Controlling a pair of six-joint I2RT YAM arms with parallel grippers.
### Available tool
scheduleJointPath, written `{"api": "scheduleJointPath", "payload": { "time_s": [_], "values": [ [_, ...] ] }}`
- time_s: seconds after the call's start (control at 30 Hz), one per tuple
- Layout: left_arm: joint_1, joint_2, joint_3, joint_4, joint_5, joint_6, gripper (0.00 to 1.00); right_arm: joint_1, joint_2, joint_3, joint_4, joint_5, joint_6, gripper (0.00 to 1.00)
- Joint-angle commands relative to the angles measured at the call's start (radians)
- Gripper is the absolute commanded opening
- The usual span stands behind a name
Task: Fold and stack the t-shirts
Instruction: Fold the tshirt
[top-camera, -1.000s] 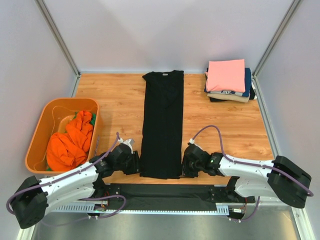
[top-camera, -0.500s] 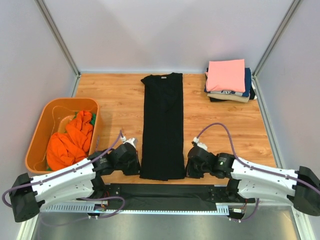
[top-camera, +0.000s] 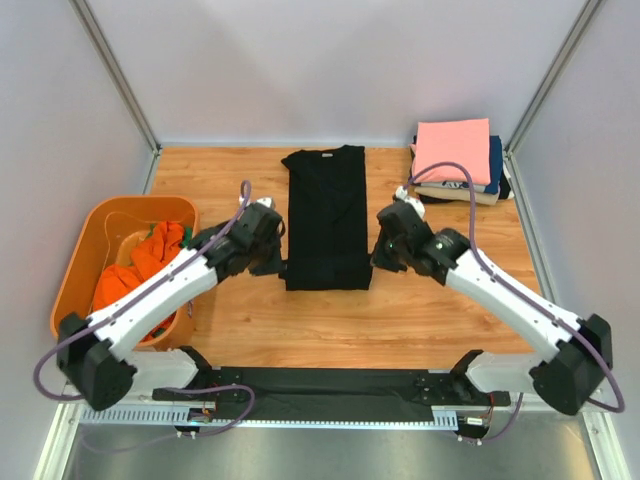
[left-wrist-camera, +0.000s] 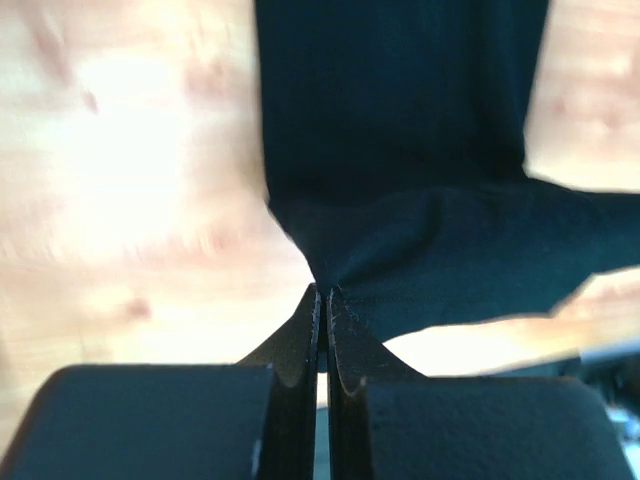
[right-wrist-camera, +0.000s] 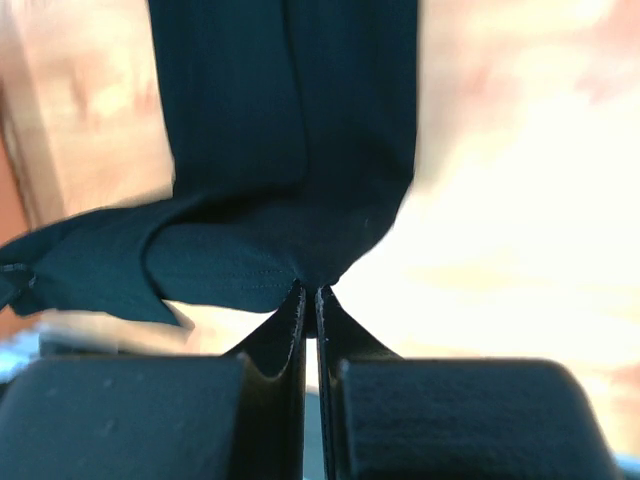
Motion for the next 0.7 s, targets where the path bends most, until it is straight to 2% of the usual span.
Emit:
{"api": "scheduleJointPath", "payload": {
  "time_s": [0.0,0.17,0.37,0.57,0.6,0.63,0.67],
  "values": [
    [0.088,0.155,0.143,0.009,0.027,0.172,0.0,-0.094,0.132,0.144,-0.006,-0.006,-0.172,0.0],
    [0.198,0.407,0.343,0.009,0.07,0.257,0.0,-0.197,0.333,0.288,0.001,-0.064,-0.25,0.0],
    [0.29,0.607,0.469,0.003,0.173,0.284,0.0,-0.272,0.512,0.432,0.005,-0.128,-0.298,0.0],
    [0.337,0.799,0.619,-0.02,0.242,0.283,0.0,-0.315,0.687,0.522,0.024,-0.188,-0.31,0.0],
    [0.343,0.827,0.641,-0.024,0.239,0.275,0.01,-0.318,0.715,0.563,0.025,-0.196,-0.315,0.0],
    [0.361,0.856,0.668,-0.038,0.25,0.274,0.07,-0.332,0.746,0.589,0.022,-0.201,-0.315,0.0],
    [0.375,0.929,0.749,-0.053,0.263,0.274,0.1,-0.341,0.811,0.62,0.019,-0.207,-0.315,0.0]
  ]
}}
